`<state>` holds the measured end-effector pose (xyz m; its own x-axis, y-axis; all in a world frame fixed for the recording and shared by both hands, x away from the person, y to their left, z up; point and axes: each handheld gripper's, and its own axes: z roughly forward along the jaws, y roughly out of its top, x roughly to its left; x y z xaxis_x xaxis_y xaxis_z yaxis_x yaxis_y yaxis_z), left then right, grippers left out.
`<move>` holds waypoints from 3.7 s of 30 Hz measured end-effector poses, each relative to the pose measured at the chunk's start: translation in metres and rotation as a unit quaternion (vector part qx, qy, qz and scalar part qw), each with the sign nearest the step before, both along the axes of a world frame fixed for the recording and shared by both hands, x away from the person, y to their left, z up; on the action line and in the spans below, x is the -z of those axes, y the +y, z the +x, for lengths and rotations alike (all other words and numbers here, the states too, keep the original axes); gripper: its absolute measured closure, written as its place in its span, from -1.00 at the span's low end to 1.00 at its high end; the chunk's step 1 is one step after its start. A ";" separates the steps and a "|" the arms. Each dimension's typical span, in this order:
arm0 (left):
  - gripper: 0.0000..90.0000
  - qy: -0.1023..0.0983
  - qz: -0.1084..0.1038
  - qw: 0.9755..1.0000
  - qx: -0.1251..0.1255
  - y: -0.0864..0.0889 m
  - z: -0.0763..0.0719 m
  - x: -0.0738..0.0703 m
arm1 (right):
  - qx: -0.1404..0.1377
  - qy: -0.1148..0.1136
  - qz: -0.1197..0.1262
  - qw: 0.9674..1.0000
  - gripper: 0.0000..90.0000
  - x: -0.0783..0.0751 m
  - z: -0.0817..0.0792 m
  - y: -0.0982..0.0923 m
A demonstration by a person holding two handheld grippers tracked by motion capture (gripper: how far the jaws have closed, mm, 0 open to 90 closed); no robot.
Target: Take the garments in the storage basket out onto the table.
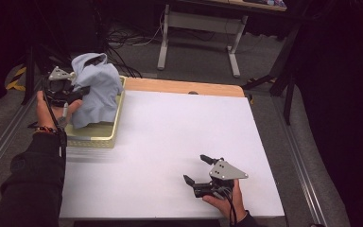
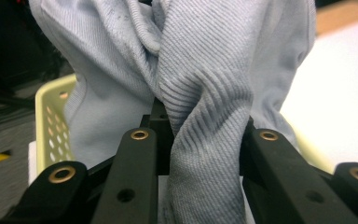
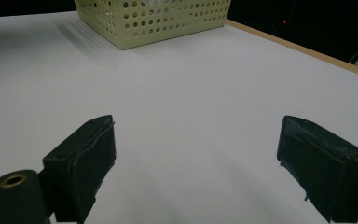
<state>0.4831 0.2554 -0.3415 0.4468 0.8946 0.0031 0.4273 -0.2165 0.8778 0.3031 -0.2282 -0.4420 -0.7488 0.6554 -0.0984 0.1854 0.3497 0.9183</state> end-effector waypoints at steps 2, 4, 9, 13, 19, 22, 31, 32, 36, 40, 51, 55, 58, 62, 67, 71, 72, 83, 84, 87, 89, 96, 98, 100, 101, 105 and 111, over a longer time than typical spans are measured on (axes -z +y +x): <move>0.61 -0.017 -0.001 1.000 -0.001 -0.001 -0.005 -0.009 | 0.003 0.000 0.000 1.000 -0.73 0.000 0.000 -0.001; 0.61 -0.029 -0.014 0.999 -0.002 -0.002 -0.010 -0.016 | 0.006 -0.001 0.002 1.000 -0.73 -0.001 0.001 -0.003; 0.61 -0.063 -0.034 0.997 0.011 -0.010 -0.023 -0.033 | 0.016 -0.006 0.004 1.000 -0.73 -0.002 0.002 -0.008; 0.61 -0.078 -0.040 0.996 0.026 -0.021 -0.032 -0.043 | 0.021 -0.011 0.005 1.000 -0.73 -0.004 0.002 -0.011; 0.61 -0.096 -0.055 0.992 0.055 -0.044 -0.048 -0.052 | 0.031 -0.019 0.013 0.999 -0.73 -0.008 0.002 -0.017; 0.61 -0.106 -0.060 0.990 0.075 -0.057 -0.057 -0.056 | 0.038 -0.024 0.015 0.999 -0.73 -0.010 0.003 -0.021; 0.61 -0.114 -0.060 0.984 0.121 -0.096 -0.078 -0.052 | 0.054 -0.034 0.018 0.998 -0.72 -0.013 0.002 -0.027; 0.61 -0.115 -0.060 0.983 0.126 -0.100 -0.081 -0.050 | 0.055 -0.035 0.018 0.998 -0.72 -0.014 0.002 -0.028; 0.61 -0.112 -0.057 0.981 0.147 -0.116 -0.088 -0.045 | 0.059 -0.036 0.019 0.997 -0.72 -0.014 0.001 -0.030; 0.61 -0.101 -0.032 0.980 0.168 -0.131 -0.096 -0.043 | 0.064 -0.041 0.016 0.997 -0.72 -0.014 -0.002 -0.031; 0.61 -0.080 -0.005 0.973 0.214 -0.167 -0.114 -0.017 | 0.097 -0.049 0.021 0.994 -0.70 -0.015 -0.012 -0.042; 0.61 -0.070 -0.002 0.971 0.229 -0.178 -0.116 -0.007 | 0.103 -0.046 0.022 0.993 -0.70 -0.015 -0.015 -0.045; 0.60 -0.059 0.006 0.970 0.236 -0.187 -0.116 0.002 | 0.108 -0.046 0.021 0.993 -0.70 -0.014 -0.017 -0.048; 0.60 -0.040 0.013 0.970 0.240 -0.195 -0.117 0.016 | 0.110 -0.044 0.021 0.993 -0.70 -0.014 -0.018 -0.049; 0.59 -0.021 0.019 0.971 0.239 -0.199 -0.117 0.029 | 0.107 -0.047 0.017 0.993 -0.70 -0.014 -0.017 -0.047; 0.59 -0.008 0.019 0.970 0.242 -0.202 -0.119 0.035 | 0.110 -0.059 0.025 0.992 -0.67 -0.017 -0.017 -0.049; 0.59 -0.006 0.020 0.970 0.244 -0.203 -0.120 0.036 | 0.110 -0.061 0.027 0.992 -0.67 -0.017 -0.017 -0.049; 0.55 0.013 0.031 0.967 0.254 -0.216 -0.118 0.047 | 0.109 -0.055 0.020 0.992 -0.66 -0.015 -0.014 -0.047; 0.55 0.014 0.033 0.967 0.252 -0.218 -0.117 0.048 | 0.109 -0.055 0.020 0.992 -0.66 -0.015 -0.014 -0.047; 0.53 0.022 0.034 0.968 0.250 -0.222 -0.115 0.052 | 0.112 -0.055 0.014 0.992 -0.65 -0.015 -0.013 -0.047; 0.50 0.025 0.035 0.967 0.250 -0.223 -0.114 0.055 | 0.112 -0.053 0.017 0.992 -0.65 -0.014 -0.013 -0.048; 0.14 -0.004 0.031 0.970 0.240 -0.218 -0.117 0.048 | 0.113 -0.049 0.013 0.992 -0.65 -0.013 -0.012 -0.047; 0.15 -0.016 0.026 0.968 0.248 -0.215 -0.119 0.045 | 0.113 -0.048 0.013 0.992 -0.64 -0.013 -0.012 -0.047; 0.05 -0.034 0.028 0.967 0.250 -0.211 -0.124 0.040 | 0.112 -0.047 0.012 0.993 -0.62 -0.013 -0.012 -0.046; 0.04 -0.041 0.030 0.967 0.250 -0.209 -0.125 0.038 | 0.112 -0.046 0.012 0.993 -0.63 -0.013 -0.012 -0.046; -0.06 -0.075 0.050 0.963 0.253 -0.198 -0.135 0.032 | 0.111 -0.043 0.009 0.993 -0.63 -0.012 -0.011 -0.046; -0.25 -0.104 0.091 0.956 0.260 -0.177 -0.147 0.037 | 0.112 -0.025 0.006 0.993 -0.51 -0.009 -0.008 -0.044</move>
<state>0.3363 0.0785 -0.3789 0.8038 0.5281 0.2740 0.0412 -0.5088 0.8599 0.2949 -0.2717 -0.4326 -0.5786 0.8062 -0.1232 0.2116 0.2943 0.9320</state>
